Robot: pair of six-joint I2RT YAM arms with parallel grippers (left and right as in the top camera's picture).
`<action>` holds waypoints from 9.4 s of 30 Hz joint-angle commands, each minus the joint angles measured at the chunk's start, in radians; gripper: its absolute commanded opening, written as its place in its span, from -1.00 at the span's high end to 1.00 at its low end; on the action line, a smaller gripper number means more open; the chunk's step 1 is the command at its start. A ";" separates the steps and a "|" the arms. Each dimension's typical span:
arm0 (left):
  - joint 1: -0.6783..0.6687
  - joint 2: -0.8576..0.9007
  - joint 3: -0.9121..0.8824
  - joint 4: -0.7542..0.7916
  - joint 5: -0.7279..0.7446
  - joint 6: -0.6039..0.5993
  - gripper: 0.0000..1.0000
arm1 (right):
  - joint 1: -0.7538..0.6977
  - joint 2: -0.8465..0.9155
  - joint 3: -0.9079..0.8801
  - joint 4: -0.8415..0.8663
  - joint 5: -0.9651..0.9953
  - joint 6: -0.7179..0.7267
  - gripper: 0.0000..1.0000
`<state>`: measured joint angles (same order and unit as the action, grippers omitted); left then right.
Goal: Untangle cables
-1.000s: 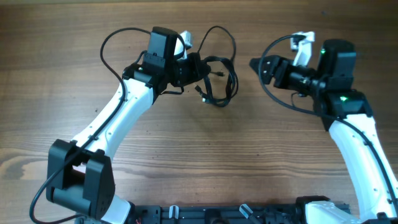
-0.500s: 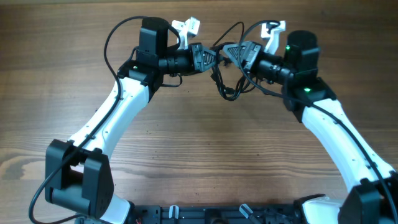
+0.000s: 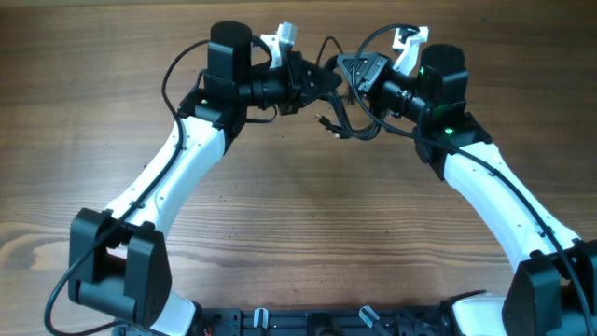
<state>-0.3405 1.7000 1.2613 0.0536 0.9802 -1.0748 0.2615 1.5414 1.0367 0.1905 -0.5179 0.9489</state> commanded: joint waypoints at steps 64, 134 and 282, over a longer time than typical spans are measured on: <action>-0.153 -0.010 0.010 -0.372 -0.163 0.261 0.92 | -0.383 0.134 0.004 0.356 -0.467 0.116 0.91; -0.067 -0.035 0.010 -0.701 -0.720 0.283 0.92 | -0.705 0.097 0.004 -0.243 -0.164 -0.165 0.91; 0.193 0.201 0.197 -0.768 -0.630 0.494 -0.36 | -0.155 0.286 0.404 -1.368 0.102 -1.184 -0.54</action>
<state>-0.1654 1.8877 1.4570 -0.7116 0.3386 -0.5652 0.0338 1.8370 1.5547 -1.2366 -0.3958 -0.1352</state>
